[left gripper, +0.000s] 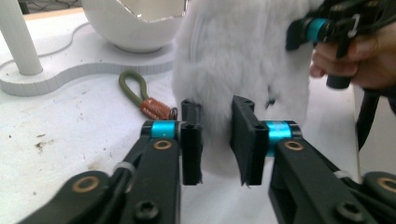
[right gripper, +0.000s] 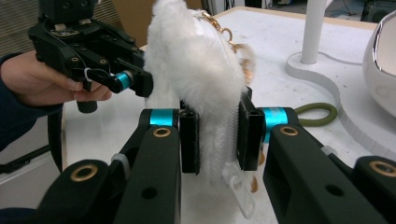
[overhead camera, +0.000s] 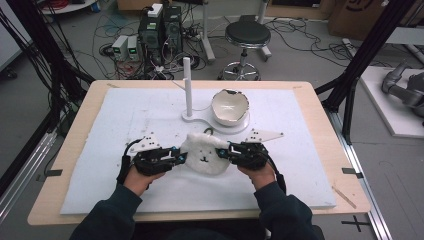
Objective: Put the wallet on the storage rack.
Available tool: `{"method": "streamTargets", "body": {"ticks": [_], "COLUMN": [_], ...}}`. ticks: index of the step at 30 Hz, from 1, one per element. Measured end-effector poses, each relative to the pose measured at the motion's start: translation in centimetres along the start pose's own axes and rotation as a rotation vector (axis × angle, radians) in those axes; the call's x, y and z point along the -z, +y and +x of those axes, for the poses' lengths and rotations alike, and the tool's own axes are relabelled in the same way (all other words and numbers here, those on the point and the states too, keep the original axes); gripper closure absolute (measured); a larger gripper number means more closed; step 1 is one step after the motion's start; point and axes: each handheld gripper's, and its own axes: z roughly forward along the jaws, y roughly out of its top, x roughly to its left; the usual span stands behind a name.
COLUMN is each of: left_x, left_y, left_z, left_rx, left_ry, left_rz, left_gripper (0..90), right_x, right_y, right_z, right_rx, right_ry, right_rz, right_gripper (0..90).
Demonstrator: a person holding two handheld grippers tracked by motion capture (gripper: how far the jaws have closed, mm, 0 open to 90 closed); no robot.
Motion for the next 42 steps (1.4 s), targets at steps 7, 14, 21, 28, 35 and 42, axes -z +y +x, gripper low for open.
{"method": "streamTargets", "body": {"ticks": [7, 14, 21, 28, 35, 42], "left_x": [1.2, 0.4, 1.8, 2.5, 1.2, 0.5], "left_y": [0.9, 0.8, 1.0, 0.9, 0.3, -0.1], "left_z": [0.5, -0.2, 0.5, 0.9, 0.7, 0.7], "left_rx": [-0.014, -0.04, 0.024, 0.04, 0.033, 0.027], "left_ry": [0.004, -0.085, -0.052, -0.043, -0.044, -0.012], "left_rz": [-0.116, -0.06, -0.204, -0.302, -0.156, -0.064], "left_gripper": [44.7, 64.7, 77.7, 77.5, 75.7, 67.2], "right_x": [-0.2, -1.1, 0.0, -0.9, 0.0, 0.6], "right_y": [0.3, 0.6, 0.4, -0.3, 0.0, 0.6], "right_z": [0.3, 1.4, 0.3, -0.3, -0.2, 0.3], "right_rx": [0.061, 0.111, 0.025, -0.07, -0.028, 0.073], "right_ry": [0.068, 0.139, 0.002, 0.075, 0.069, -0.057], "right_rz": [0.092, 0.107, 0.001, 0.027, 0.001, 0.022], "right_gripper": [75.8, 75.1, 42.1, 38.8, 74.3, 76.2]}}
